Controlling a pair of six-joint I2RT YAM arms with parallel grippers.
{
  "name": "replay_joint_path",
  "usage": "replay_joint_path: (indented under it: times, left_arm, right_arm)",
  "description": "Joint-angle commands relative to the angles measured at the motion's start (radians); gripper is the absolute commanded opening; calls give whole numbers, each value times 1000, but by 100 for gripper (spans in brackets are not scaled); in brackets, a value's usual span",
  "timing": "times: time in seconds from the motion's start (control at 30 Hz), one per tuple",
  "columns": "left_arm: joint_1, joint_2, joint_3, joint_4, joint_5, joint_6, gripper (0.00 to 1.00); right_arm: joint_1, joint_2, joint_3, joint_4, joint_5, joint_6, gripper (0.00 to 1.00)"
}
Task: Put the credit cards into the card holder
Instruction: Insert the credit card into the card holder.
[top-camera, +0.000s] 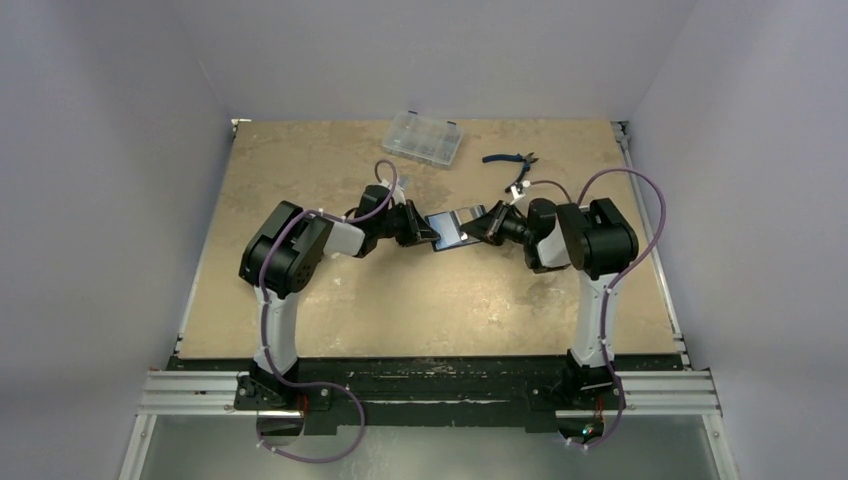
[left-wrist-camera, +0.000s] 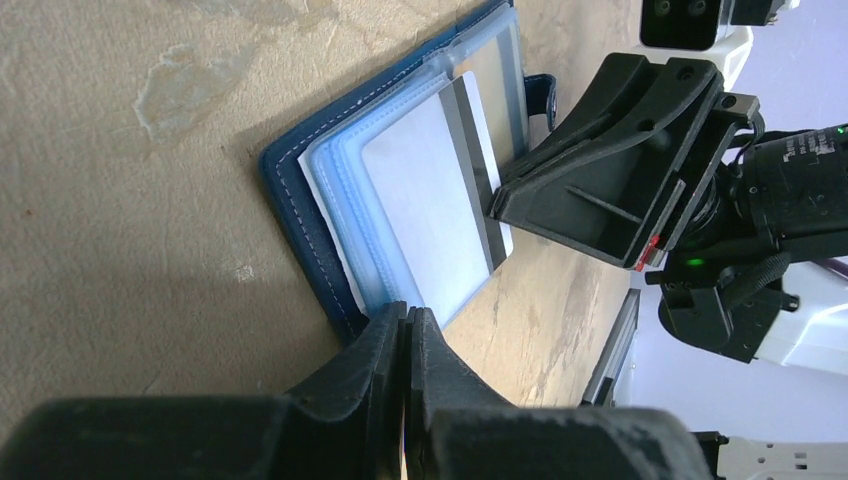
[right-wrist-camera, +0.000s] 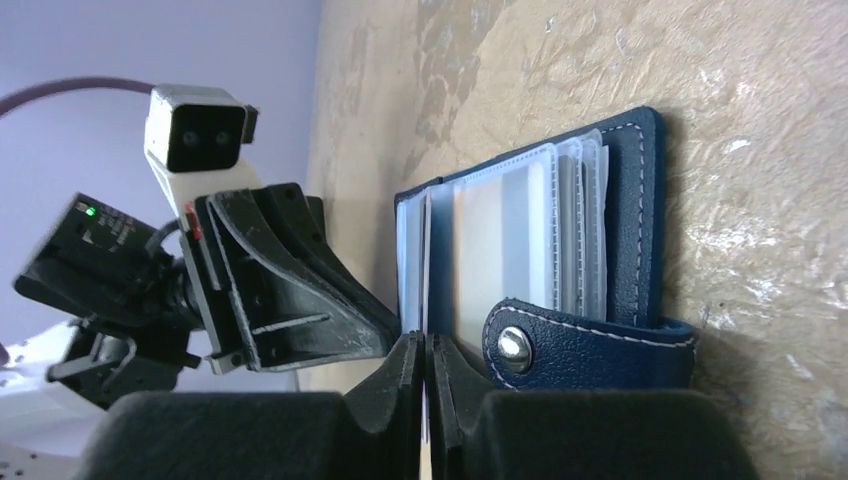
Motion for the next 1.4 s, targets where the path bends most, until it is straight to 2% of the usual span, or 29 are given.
replay_joint_path:
  times: [0.0,0.07,0.13,0.2,0.27,0.4,0.57,0.8,0.93,1.03,1.13,1.23,1.3,1.37]
  left_arm:
    - [-6,4,-8,0,-10,8,0]
    - [-6,1,-7,-8,-9,14,0]
    - [-6,-4,-7,-15,-10,20,0]
    - [-6,-5,-7,-22,-12,24,0]
    - [-6,-5,-6,-24,-12,26,0]
    - [-6,-5,-5,-25,-14,30,0]
    - [-6,5,-3,-28,-17,31,0]
    - [-6,9,0,-27,-18,35,0]
    - [-6,8,4,-28,-16,35,0]
    - [-6,-9,3,-31,-4,32,3]
    - [4,-46,-3,-43,12,30,17]
    - [30,-93,-26,-43,28,26,29]
    - [43,-115,-42,-43,35,25,29]
    - [46,-121,-49,-33,44,18,20]
  right_arm:
    - [-1,-89,32,-217,5,-198,14]
    - [-1,-148,96,-469,46,-365,18]
    - [2,-202,148,-708,157,-509,23]
    - [12,-228,192,-873,208,-603,28]
    - [21,-234,220,-939,235,-659,31]
    - [45,-219,236,-924,213,-679,36]
    - [89,-167,287,-904,198,-655,34]
    - [162,-195,284,-886,212,-613,28]
    - [168,-197,302,-938,212,-665,29]
    - [162,-214,315,-999,248,-710,33]
    - [164,-258,326,-1079,342,-771,37]
    - [173,-318,315,-1120,446,-836,46]
    - [191,-358,301,-1132,511,-875,52]
    - [221,-388,294,-1143,561,-901,58]
